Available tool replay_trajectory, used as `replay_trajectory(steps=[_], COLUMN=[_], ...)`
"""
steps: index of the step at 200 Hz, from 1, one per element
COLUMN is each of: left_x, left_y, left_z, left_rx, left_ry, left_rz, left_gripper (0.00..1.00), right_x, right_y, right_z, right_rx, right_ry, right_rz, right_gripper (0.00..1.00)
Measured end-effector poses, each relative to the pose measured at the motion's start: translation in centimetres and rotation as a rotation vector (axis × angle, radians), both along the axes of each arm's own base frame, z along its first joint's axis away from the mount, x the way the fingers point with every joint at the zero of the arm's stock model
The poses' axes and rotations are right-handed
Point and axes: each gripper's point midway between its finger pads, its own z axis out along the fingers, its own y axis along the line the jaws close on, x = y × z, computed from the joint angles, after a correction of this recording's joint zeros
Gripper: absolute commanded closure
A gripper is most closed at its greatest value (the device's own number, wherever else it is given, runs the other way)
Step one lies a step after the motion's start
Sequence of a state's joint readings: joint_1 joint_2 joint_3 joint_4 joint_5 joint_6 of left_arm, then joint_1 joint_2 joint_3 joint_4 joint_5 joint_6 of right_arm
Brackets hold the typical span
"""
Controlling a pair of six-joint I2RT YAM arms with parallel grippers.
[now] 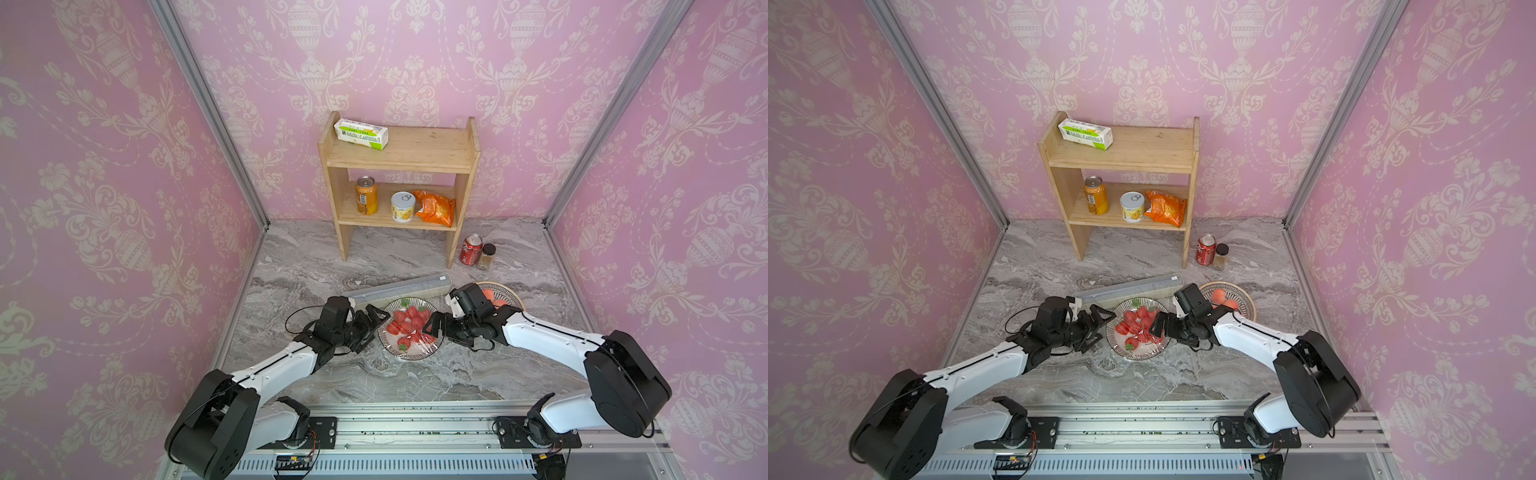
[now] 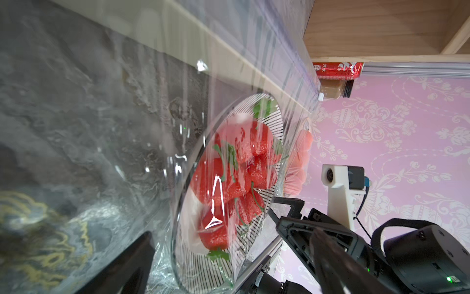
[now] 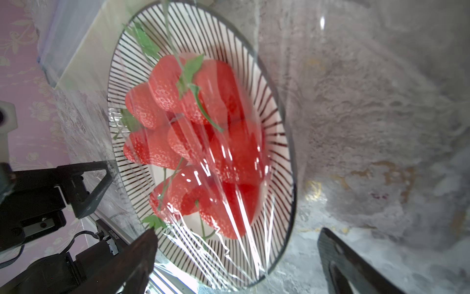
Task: Wrap the plate with plastic wrap
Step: Cover the plate with plastic wrap.
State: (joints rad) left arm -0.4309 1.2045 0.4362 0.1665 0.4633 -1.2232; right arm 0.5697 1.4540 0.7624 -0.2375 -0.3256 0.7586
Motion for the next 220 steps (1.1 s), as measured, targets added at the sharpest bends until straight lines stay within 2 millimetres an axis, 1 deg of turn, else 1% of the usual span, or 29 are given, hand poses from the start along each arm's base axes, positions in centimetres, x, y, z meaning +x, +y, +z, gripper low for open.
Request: replay_trajectory(steps=[17,40,67,84,98,128,168,180,201,220], left_x=[0.6,1.3,1.8,1.8,1.7,1.0,0.0,-0.3,-0.9,-1.5], left_y=[0.2,-0.6,-1.6,-2.2,-2.2,-1.8,-0.9,-0.7,-0.3,0.2], left_z=[-0.1,-0.6,-1.2,-0.9,-0.9,-1.0,-0.2,-0.5,-1.2,-1.5], left_rx=[0.017,0.012,0.003,0.009,0.019,0.041,0.074,0.082,0.105,0.138], left_ry=[0.002,0.028,0.051,0.049,0.05,0.076,0.068,0.075,0.098,0.106], left_rz=[-0.006,-0.041,-0.077,-0.102,-0.113,-0.113,-0.109,-0.108,-0.117,-0.127], left_gripper=[0.03,0.04,0.04,0.04,0.04,0.03,0.03,0.03,0.03,0.02], right_x=[0.7,1.2,1.2,1.1,0.9,-0.3,-2.0,-2.3,-2.4,-2.6], right_y=[0.5,1.2,1.7,1.9,1.9,2.6,3.8,4.0,3.9,2.9], right_z=[-0.1,-0.4,-0.1,0.0,0.1,0.2,-0.1,-0.2,-0.2,0.6], right_rx=[0.002,0.017,0.04,0.045,0.042,0.039,0.037,0.036,0.024,0.0], right_ry=[-0.002,0.006,0.006,0.008,0.012,0.025,0.054,0.06,0.053,0.035], right_rz=[0.004,0.015,0.029,0.031,0.034,0.056,0.081,0.088,0.089,0.085], right_gripper=[0.0,0.0,0.0,0.0,0.0,0.0,0.0,0.0,0.0,0.0])
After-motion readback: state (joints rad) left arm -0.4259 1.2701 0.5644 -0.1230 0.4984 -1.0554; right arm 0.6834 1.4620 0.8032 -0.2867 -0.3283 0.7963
